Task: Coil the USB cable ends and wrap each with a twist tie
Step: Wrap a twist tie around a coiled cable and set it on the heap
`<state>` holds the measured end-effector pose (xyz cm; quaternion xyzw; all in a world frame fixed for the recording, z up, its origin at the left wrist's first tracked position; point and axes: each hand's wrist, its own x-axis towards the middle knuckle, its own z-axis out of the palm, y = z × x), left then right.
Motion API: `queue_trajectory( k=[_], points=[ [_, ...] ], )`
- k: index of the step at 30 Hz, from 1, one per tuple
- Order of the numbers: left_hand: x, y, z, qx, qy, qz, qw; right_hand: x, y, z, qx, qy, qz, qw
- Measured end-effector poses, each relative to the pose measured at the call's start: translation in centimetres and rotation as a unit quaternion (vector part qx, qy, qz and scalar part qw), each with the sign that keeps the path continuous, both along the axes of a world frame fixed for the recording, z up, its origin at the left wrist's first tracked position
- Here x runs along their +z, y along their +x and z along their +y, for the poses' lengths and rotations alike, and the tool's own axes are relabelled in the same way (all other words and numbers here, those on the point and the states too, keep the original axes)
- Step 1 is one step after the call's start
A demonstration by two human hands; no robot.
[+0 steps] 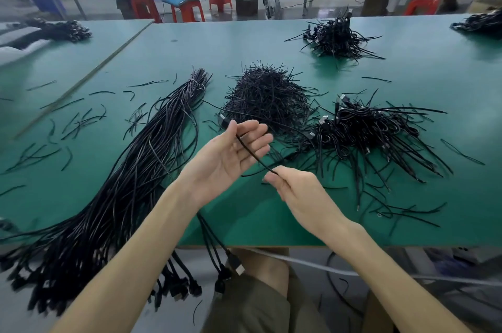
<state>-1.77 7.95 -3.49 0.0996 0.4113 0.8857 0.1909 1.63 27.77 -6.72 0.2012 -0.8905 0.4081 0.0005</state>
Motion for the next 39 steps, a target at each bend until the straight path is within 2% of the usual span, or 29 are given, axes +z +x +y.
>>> queue_trajectory(
  k=[3, 4, 5, 6, 7, 9, 10, 11, 14, 15, 16, 17, 19, 20, 21, 24, 27, 28, 29, 30, 31, 32, 33, 35, 36, 37, 39],
  points=[
    [1.3, 0.8, -0.1, -0.049, 0.024, 0.009, 0.998, 0.1, -0.3, 0.6, -0.002, 0.015, 0.024, 1.000],
    [1.8, 1.1, -0.4, -0.061, -0.009, 0.043, 0.997, 0.2, -0.5, 0.9, 0.000, 0.039, 0.048, 0.998],
    [2.2, 1.3, -0.7, -0.065, -0.077, 0.091, 0.991, 0.4, -0.8, 1.3, 0.002, 0.068, 0.072, 0.995],
    [2.4, 1.6, -0.9, -0.064, -0.180, 0.149, 0.970, 0.6, -1.2, 1.7, 0.003, 0.094, 0.092, 0.991],
    [2.5, 1.8, -0.9, -0.061, -0.310, 0.211, 0.925, 0.8, -1.6, 2.1, 0.001, 0.115, 0.108, 0.988],
    [2.3, 2.0, -0.6, -0.058, -0.552, 0.304, 0.774, 1.1, -2.5, 2.7, -0.014, 0.128, 0.127, 0.984],
    [2.0, 2.1, -0.4, -0.056, -0.624, 0.319, 0.711, 1.3, -2.7, 2.7, -0.028, 0.118, 0.136, 0.983],
    [1.7, 2.2, -0.1, -0.052, -0.658, 0.323, 0.679, 1.5, -2.8, 2.6, -0.043, 0.094, 0.143, 0.984],
    [0.1, 1.9, 0.6, 0.002, -0.688, 0.333, 0.645, 2.1, -2.4, 1.4, -0.075, -0.056, 0.134, 0.987],
    [-0.4, 1.8, 1.0, 0.030, -0.679, 0.330, 0.656, 2.3, -2.1, 0.7, -0.078, -0.103, 0.120, 0.984],
    [-0.7, 1.7, 1.4, 0.053, -0.639, 0.315, 0.699, 2.5, -1.8, 0.1, -0.077, -0.141, 0.107, 0.981],
    [-1.0, 1.7, 1.7, 0.067, -0.568, 0.293, 0.767, 2.6, -1.4, -0.6, -0.073, -0.174, 0.092, 0.978],
    [-1.3, 1.8, 2.5, 0.055, -0.364, 0.230, 0.901, 2.7, -0.7, -1.7, -0.062, -0.232, 0.068, 0.968],
    [-1.4, 1.9, 2.8, 0.037, -0.262, 0.190, 0.945, 2.7, -0.4, -2.0, -0.056, -0.252, 0.064, 0.964],
    [-1.5, 1.9, 3.0, 0.026, -0.181, 0.152, 0.971, 2.7, -0.2, -2.2, -0.049, -0.259, 0.065, 0.962],
    [-0.7, 1.5, 3.2, 0.042, -0.040, 0.060, 0.997, 1.8, 0.6, -2.8, -0.014, -0.222, 0.076, 0.972],
    [1.1, 1.4, 2.1, 0.073, 0.102, -0.036, 0.991, 0.6, 0.4, -2.6, 0.008, -0.165, 0.055, 0.985],
    [1.6, 1.5, 1.5, 0.065, 0.119, -0.049, 0.989, 0.4, 0.1, -2.2, -0.003, -0.144, 0.062, 0.988],
    [2.0, 1.7, 0.9, 0.053, 0.099, -0.045, 0.993, 0.3, -0.4, -1.7, -0.019, -0.124, 0.077, 0.989],
    [2.3, 2.0, 0.3, 0.040, 0.038, -0.014, 0.998, 0.3, -0.9, -1.2, -0.034, -0.105, 0.093, 0.990],
    [2.5, 2.4, -0.1, 0.023, -0.061, 0.039, 0.997, 0.3, -1.4, -0.8, -0.042, -0.085, 0.105, 0.990],
    [2.5, 2.9, -0.2, 0.006, -0.189, 0.107, 0.976, 0.4, -1.9, -0.5, -0.047, -0.061, 0.114, 0.990],
    [2.4, 3.4, 0.0, -0.017, -0.339, 0.182, 0.923, 0.6, -2.3, -0.4, -0.053, -0.035, 0.122, 0.990],
    [1.9, 3.8, 0.5, -0.072, -0.583, 0.274, 0.762, 0.9, -3.0, -0.5, -0.075, -0.008, 0.129, 0.989],
    [1.6, 3.8, 0.8, -0.084, -0.654, 0.282, 0.696, 1.0, -3.2, -0.5, -0.088, -0.016, 0.132, 0.987],
    [1.3, 3.8, 1.0, -0.078, -0.689, 0.276, 0.666, 1.0, -3.4, -0.7, -0.096, -0.032, 0.139, 0.985],
    [0.8, 3.6, 1.2, -0.023, -0.699, 0.259, 0.667, 1.0, -3.1, -1.0, -0.104, -0.068, 0.148, 0.981]
  ],
)
